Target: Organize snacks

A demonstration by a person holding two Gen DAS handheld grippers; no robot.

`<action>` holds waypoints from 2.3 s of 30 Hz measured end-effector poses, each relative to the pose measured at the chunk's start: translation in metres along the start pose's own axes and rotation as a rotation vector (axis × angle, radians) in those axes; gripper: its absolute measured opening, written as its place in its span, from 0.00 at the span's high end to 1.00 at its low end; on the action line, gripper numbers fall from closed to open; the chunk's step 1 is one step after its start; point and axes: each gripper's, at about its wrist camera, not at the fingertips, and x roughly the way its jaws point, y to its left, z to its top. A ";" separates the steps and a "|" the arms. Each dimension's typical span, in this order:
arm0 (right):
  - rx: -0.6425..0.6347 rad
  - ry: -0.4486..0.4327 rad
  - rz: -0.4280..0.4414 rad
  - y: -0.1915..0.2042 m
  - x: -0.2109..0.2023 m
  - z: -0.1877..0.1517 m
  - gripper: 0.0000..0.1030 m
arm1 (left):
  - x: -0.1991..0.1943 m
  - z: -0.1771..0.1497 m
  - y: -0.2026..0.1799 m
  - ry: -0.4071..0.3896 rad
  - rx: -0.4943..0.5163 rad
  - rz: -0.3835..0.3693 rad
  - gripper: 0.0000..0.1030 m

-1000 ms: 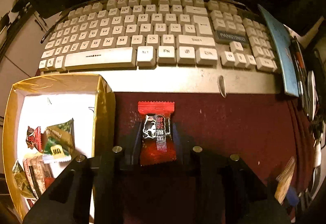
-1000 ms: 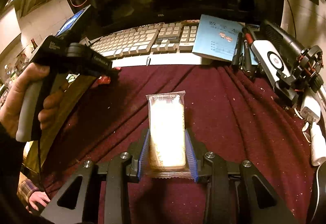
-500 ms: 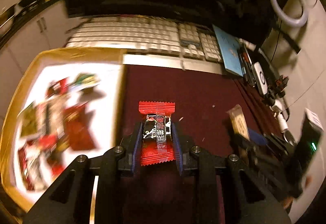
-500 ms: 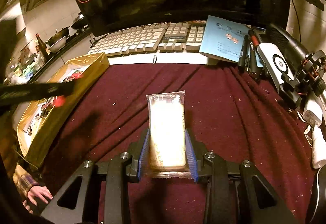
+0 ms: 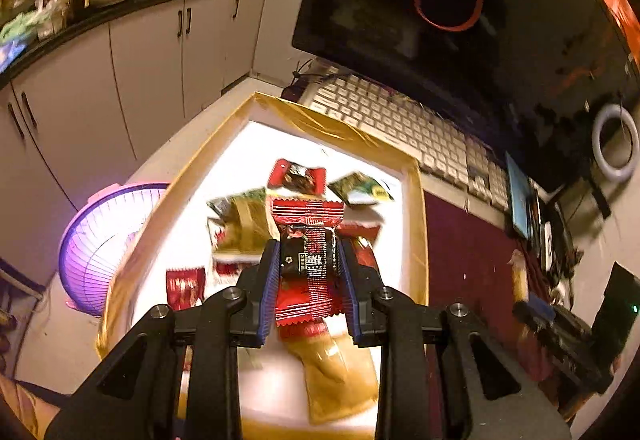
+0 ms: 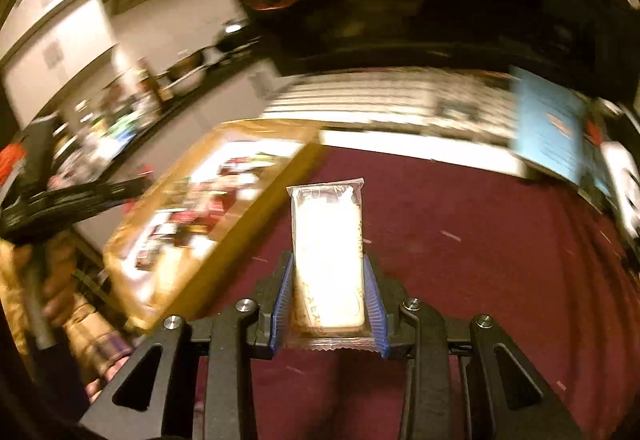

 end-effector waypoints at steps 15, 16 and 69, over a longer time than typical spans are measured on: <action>-0.033 0.233 0.159 0.084 0.167 0.116 0.67 | 0.076 0.057 0.029 0.121 -0.058 -0.002 0.75; -0.036 0.242 0.146 0.085 0.178 0.117 0.67 | 0.081 0.059 0.032 0.139 -0.068 -0.007 0.75; 0.051 0.034 0.066 0.081 0.017 -0.022 0.24 | -0.021 -0.088 -0.041 -0.139 0.093 0.378 0.19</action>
